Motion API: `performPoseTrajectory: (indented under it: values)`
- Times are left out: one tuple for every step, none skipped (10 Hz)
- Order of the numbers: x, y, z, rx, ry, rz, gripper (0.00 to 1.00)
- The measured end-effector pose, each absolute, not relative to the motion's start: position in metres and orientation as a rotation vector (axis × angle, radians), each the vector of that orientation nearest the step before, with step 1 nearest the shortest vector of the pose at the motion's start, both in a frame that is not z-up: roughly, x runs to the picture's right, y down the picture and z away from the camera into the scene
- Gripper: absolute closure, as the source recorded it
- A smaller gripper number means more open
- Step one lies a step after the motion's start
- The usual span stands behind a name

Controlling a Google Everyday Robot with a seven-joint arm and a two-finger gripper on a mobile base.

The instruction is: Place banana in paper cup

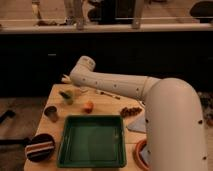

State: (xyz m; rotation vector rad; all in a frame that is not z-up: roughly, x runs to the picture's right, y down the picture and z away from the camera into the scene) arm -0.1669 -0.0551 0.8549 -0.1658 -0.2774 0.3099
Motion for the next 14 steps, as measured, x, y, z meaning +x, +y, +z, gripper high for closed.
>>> performPoseTrajectory:
  values:
    - [-0.169, -0.063, 0.861, -0.156, -0.272, 0.301, 1.0]
    - [-0.17, -0.067, 0.863, -0.152, -0.27, 0.301, 1.0]
    - [-0.167, -0.072, 0.869, -0.15, -0.261, 0.307, 1.0]
    - [-0.159, -0.077, 0.878, -0.149, -0.245, 0.318, 1.0]
    - [-0.156, -0.078, 0.881, -0.149, -0.237, 0.322, 1.0]
    - [-0.153, -0.078, 0.885, -0.151, -0.226, 0.326, 1.0]
    - [-0.149, -0.079, 0.89, -0.154, -0.212, 0.332, 1.0]
    - [-0.148, -0.079, 0.895, -0.158, -0.201, 0.331, 1.0]
    - [-0.149, -0.078, 0.898, -0.162, -0.195, 0.326, 1.0]
    - [-0.149, -0.078, 0.902, -0.167, -0.186, 0.321, 1.0]
    - [-0.151, -0.077, 0.908, -0.173, -0.179, 0.316, 1.0]
    - [-0.151, -0.077, 0.91, -0.175, -0.176, 0.315, 1.0]
    - [-0.152, -0.076, 0.913, -0.179, -0.173, 0.313, 1.0]
    - [-0.151, -0.077, 0.916, -0.181, -0.17, 0.316, 1.0]
